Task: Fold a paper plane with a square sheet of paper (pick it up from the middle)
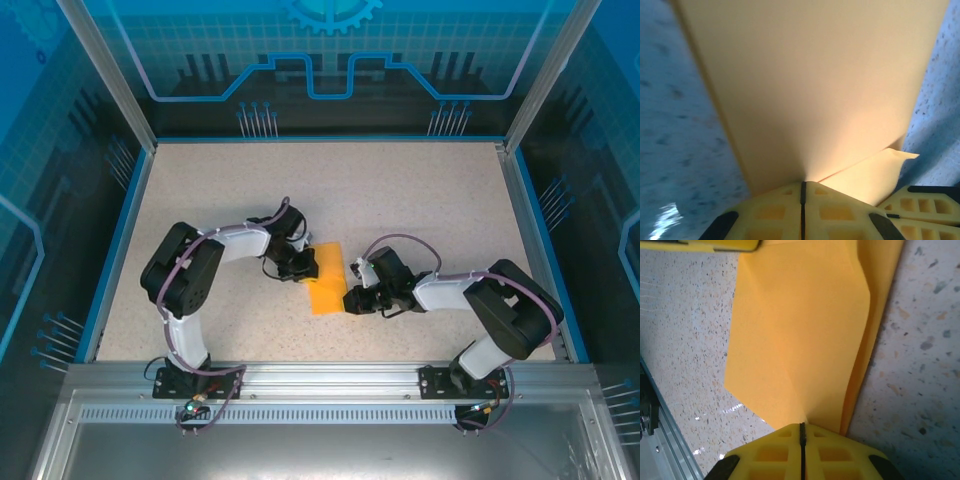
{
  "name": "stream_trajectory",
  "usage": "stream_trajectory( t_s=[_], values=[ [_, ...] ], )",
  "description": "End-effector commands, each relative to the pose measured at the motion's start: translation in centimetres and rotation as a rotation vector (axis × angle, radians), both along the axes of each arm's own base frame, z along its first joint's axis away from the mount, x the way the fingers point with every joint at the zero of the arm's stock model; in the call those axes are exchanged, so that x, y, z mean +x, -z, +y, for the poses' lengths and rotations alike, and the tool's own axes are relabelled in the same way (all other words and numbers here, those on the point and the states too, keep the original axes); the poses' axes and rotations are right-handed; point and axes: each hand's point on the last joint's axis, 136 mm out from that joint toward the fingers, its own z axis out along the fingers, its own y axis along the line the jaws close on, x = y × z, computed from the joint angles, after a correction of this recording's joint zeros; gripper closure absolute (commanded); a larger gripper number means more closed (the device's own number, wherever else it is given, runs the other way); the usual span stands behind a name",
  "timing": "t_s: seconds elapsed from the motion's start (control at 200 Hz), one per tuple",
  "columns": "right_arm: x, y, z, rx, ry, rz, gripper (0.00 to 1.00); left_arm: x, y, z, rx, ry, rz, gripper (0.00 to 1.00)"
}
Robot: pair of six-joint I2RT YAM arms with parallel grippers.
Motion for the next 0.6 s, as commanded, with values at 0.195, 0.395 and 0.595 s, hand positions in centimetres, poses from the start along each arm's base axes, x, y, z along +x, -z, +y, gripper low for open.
stream_trajectory(
  t_s=[0.195,0.395,0.595],
  values=[
    [-4.6,5.2,-4.8,-0.233,0.027,0.215,0.92,0.5,-1.2,4.4,0.13,-0.068,-0.042,0.91],
    [-4.2,4.6,-4.3,-0.215,0.021,0.207,0.92,0.7,-5.5,3.5,0.046,-0.108,-0.095,0.91],
    [-4.1,4.5,-4.2,-0.21,0.022,0.202,0.92,-1.3,-6.4,0.2,-0.062,-0.081,-0.065,0.91]
  ],
)
